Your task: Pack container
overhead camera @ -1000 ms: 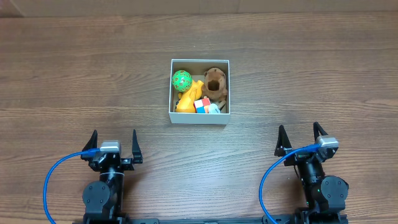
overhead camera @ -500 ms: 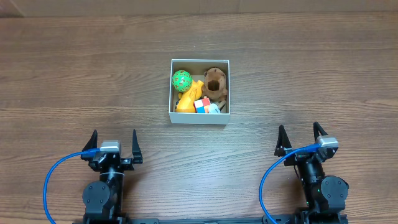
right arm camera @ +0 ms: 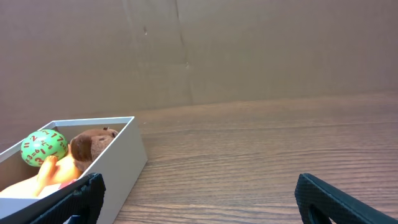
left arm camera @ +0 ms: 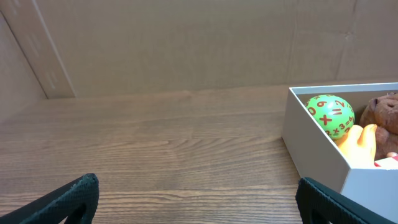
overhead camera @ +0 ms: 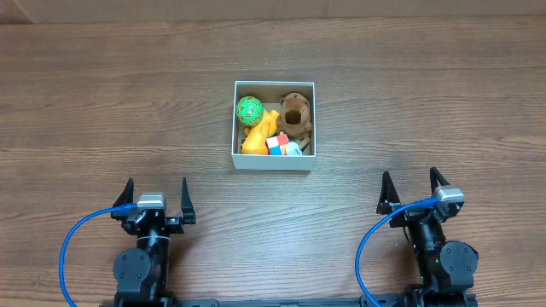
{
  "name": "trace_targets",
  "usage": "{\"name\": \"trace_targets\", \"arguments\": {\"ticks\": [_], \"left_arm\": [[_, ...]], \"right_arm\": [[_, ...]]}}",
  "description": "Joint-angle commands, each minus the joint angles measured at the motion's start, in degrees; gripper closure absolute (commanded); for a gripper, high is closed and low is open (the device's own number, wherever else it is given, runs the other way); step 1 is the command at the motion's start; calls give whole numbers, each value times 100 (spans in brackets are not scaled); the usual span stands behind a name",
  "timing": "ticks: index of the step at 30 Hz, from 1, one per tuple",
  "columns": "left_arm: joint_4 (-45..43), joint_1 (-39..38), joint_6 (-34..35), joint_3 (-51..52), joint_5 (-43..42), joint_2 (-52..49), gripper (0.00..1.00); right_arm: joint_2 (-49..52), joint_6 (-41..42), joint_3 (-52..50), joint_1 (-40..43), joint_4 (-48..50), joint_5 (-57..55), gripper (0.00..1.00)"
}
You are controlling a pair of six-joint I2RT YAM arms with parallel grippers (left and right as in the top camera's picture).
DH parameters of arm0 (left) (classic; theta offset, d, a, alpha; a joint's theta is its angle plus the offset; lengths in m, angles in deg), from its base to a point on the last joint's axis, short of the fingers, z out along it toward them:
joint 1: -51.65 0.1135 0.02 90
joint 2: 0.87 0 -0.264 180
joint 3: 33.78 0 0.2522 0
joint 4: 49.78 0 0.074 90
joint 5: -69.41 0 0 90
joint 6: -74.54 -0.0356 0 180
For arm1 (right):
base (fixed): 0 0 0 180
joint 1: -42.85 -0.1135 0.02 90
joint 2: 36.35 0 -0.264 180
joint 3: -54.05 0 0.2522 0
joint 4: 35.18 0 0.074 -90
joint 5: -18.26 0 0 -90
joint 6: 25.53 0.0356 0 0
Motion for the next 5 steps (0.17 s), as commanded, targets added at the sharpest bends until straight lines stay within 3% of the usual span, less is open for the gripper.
{"name": "trace_targets", "arguments": {"ticks": [1, 5], "left_arm": [[-37, -48, 76, 70, 57, 74, 0], [-37, -48, 76, 70, 55, 74, 0]], "right_arm": [[-63, 48, -61, 26, 33, 11, 0], [-63, 48, -61, 26, 33, 11, 0]]}}
